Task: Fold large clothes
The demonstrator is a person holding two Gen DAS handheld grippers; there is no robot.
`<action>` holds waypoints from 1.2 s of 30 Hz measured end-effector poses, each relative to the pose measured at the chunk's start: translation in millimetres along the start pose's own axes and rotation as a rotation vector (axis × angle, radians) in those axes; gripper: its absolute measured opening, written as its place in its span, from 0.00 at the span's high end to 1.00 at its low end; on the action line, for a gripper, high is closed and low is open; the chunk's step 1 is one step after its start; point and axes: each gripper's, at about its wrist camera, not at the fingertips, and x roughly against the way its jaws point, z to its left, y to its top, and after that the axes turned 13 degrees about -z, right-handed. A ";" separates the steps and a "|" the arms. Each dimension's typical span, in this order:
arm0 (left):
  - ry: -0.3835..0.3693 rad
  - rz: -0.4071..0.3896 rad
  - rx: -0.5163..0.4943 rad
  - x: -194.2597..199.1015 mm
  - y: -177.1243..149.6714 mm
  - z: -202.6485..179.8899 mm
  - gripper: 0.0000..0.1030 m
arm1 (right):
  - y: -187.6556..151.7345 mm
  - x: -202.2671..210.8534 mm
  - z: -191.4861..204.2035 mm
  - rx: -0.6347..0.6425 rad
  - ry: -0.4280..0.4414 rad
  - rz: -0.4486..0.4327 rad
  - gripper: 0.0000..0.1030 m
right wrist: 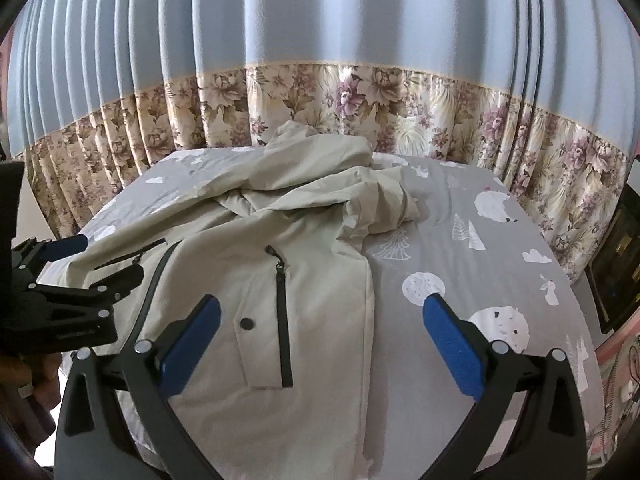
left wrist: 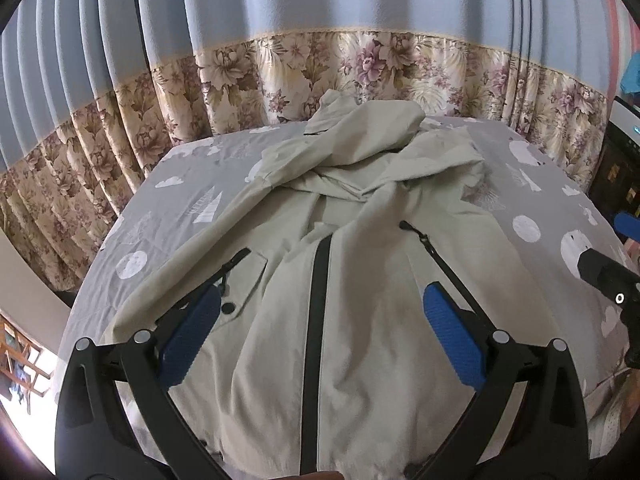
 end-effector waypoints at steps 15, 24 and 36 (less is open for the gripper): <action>-0.013 -0.005 0.015 18.9 -9.2 0.6 0.03 | -9.2 23.4 -1.3 0.013 -0.014 -0.003 0.02; 0.023 0.002 0.006 4.9 -3.2 3.9 0.03 | -8.2 1.9 -10.0 -0.024 -0.001 0.019 0.02; 0.072 0.032 0.001 -20.6 -8.4 26.5 0.03 | -25.7 -35.5 -24.4 -0.051 -0.027 0.122 0.02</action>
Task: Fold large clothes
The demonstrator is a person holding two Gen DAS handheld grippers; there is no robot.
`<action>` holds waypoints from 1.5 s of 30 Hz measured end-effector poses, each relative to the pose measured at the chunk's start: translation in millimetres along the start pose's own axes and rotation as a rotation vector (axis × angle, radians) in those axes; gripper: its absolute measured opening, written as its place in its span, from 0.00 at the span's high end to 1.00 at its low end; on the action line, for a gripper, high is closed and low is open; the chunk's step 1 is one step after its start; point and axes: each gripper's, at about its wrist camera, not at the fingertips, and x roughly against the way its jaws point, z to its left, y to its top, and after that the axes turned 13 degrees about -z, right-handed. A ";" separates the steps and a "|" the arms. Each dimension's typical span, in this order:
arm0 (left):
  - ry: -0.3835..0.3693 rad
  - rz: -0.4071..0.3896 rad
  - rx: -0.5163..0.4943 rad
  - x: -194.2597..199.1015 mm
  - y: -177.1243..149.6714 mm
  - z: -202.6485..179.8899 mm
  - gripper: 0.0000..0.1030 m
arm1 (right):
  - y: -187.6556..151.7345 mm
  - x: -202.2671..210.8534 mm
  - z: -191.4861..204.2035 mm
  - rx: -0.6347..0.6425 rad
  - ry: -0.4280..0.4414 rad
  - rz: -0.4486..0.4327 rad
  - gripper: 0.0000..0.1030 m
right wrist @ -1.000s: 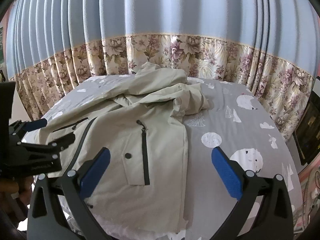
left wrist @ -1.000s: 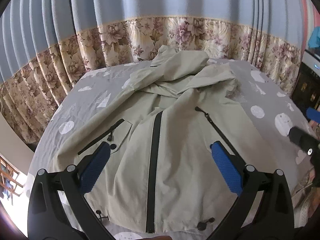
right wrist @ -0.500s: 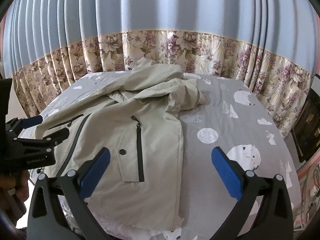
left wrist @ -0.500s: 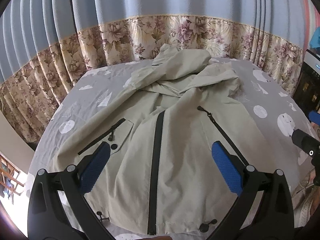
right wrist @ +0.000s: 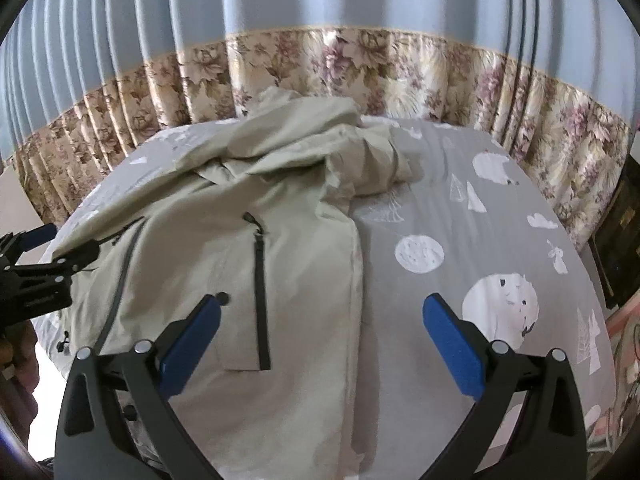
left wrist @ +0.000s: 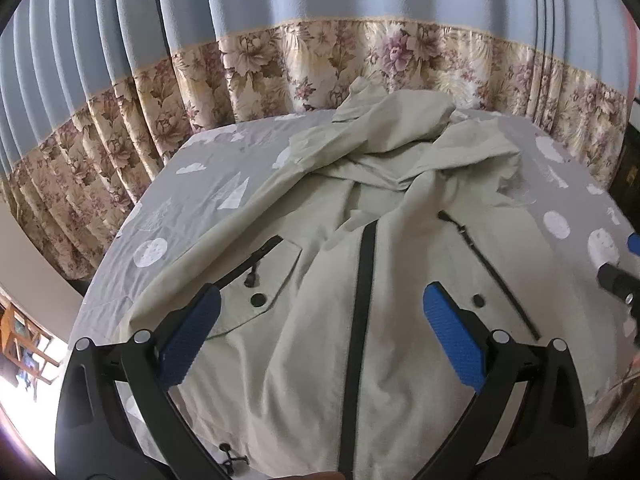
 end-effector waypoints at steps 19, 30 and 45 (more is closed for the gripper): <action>-0.008 -0.051 -0.037 -51.7 35.5 20.0 0.03 | 35.1 -65.8 -21.5 0.036 -0.045 0.015 0.02; 0.075 -0.006 -0.135 -147.0 66.7 35.8 0.03 | 58.9 -180.9 -24.3 0.052 -0.095 0.088 0.02; 0.082 0.069 -0.135 -244.0 86.4 15.8 0.03 | 122.7 -255.2 -57.9 0.104 -0.169 0.030 0.78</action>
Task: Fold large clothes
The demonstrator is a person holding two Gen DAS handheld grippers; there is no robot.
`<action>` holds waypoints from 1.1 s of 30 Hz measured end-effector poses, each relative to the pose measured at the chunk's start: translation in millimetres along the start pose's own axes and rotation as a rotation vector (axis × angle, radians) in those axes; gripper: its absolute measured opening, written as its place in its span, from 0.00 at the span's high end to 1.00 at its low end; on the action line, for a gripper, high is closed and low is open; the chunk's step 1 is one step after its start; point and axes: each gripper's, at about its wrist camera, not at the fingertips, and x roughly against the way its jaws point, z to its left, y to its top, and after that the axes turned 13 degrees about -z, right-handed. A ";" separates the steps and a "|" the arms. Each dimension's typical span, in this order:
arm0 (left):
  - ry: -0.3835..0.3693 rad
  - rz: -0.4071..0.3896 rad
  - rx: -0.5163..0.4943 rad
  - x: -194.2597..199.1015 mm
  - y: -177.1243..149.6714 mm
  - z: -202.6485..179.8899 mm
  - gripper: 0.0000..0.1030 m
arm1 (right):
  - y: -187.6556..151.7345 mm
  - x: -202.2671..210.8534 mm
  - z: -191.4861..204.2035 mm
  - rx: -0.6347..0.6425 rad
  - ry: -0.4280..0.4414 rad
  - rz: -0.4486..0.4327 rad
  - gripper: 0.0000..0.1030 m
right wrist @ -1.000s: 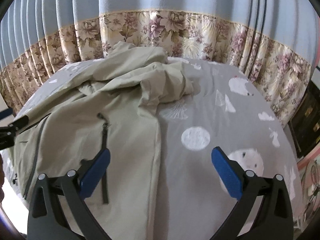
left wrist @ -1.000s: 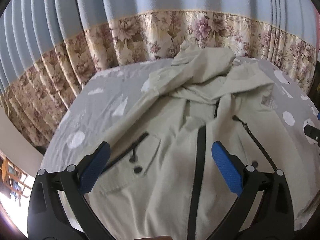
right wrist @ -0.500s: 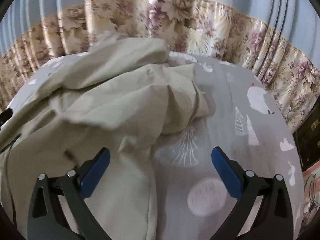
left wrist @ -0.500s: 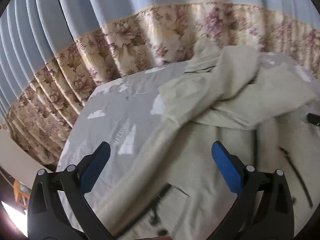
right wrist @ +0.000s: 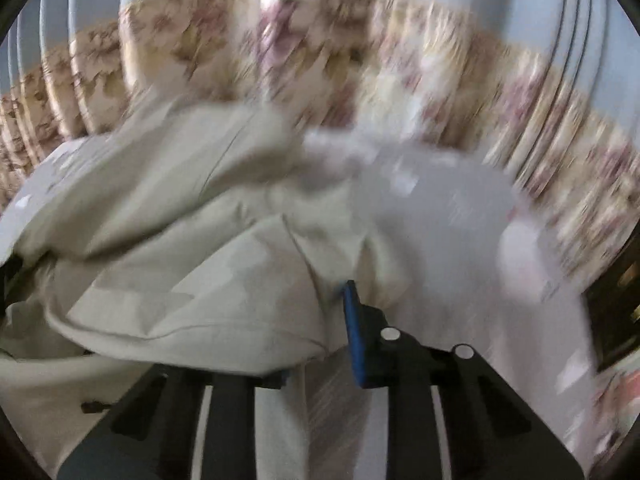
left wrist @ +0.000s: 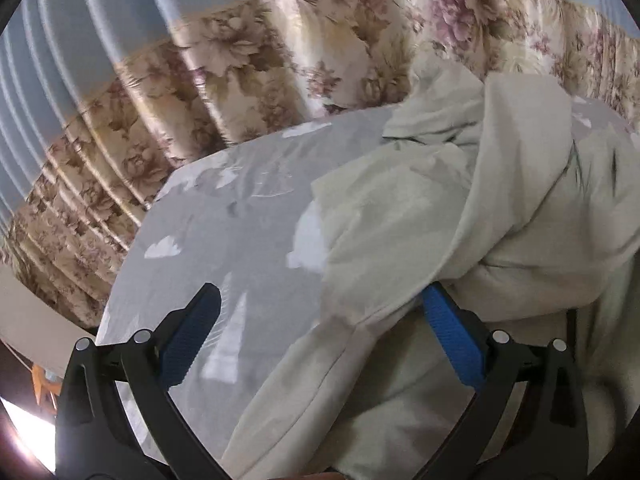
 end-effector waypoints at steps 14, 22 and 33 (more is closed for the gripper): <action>0.014 -0.046 0.035 30.2 1.0 -6.7 0.03 | -11.8 16.9 -102.2 -0.071 -0.056 0.039 0.19; 0.066 -0.138 0.061 140.7 -56.6 22.2 0.03 | -107.6 134.2 -110.5 -0.112 0.038 0.034 0.19; 0.045 -0.021 0.248 170.1 -127.5 35.4 0.03 | -157.8 174.7 -82.6 -0.104 0.069 0.054 0.19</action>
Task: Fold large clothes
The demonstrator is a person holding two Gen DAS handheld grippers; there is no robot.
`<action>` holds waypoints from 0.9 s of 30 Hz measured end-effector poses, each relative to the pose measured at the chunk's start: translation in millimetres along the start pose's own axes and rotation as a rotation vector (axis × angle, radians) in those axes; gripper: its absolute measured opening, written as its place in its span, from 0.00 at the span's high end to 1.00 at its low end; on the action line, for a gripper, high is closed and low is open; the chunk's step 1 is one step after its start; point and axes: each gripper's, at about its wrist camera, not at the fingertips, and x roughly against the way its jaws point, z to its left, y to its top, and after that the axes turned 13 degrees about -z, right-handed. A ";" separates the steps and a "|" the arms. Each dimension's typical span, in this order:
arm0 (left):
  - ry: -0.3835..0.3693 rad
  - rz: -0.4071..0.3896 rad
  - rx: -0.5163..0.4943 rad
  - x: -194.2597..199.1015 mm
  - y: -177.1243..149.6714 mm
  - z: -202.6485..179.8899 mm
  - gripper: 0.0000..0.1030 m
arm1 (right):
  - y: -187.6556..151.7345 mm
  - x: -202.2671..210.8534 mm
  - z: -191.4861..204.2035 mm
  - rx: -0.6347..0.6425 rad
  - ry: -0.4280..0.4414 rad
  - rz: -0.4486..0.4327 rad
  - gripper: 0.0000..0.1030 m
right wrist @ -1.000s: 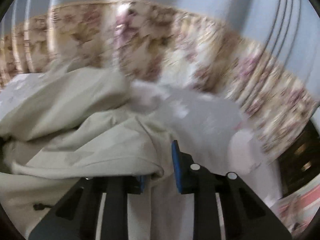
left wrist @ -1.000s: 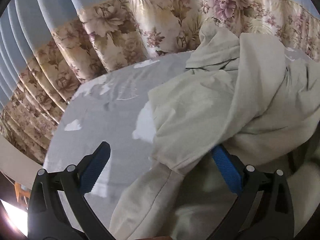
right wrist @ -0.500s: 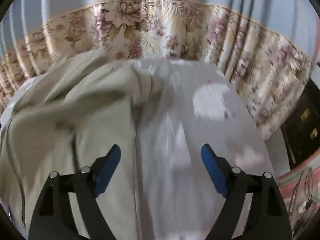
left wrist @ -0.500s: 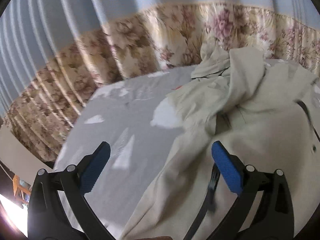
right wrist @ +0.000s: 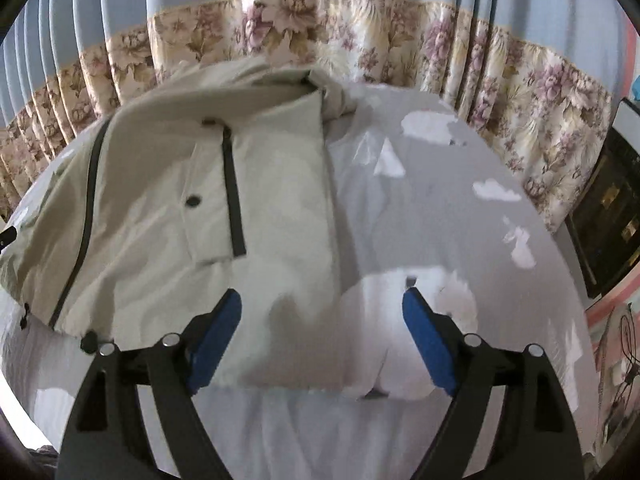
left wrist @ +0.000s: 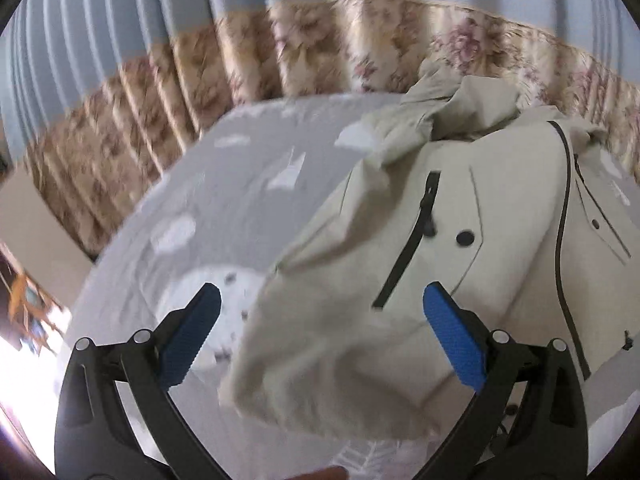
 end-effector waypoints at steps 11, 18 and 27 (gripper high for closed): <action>0.029 0.018 -0.034 0.7 -9.0 11.5 0.03 | -13.2 -6.3 -3.3 -0.053 0.068 0.059 0.88; 0.001 0.024 -0.070 11.8 -3.8 27.2 0.03 | 10.9 50.4 -28.9 -0.039 -0.063 -0.064 0.91; -0.137 0.150 -0.092 2.4 -44.7 -8.3 0.03 | -12.5 43.8 -21.9 0.049 -0.072 0.044 0.90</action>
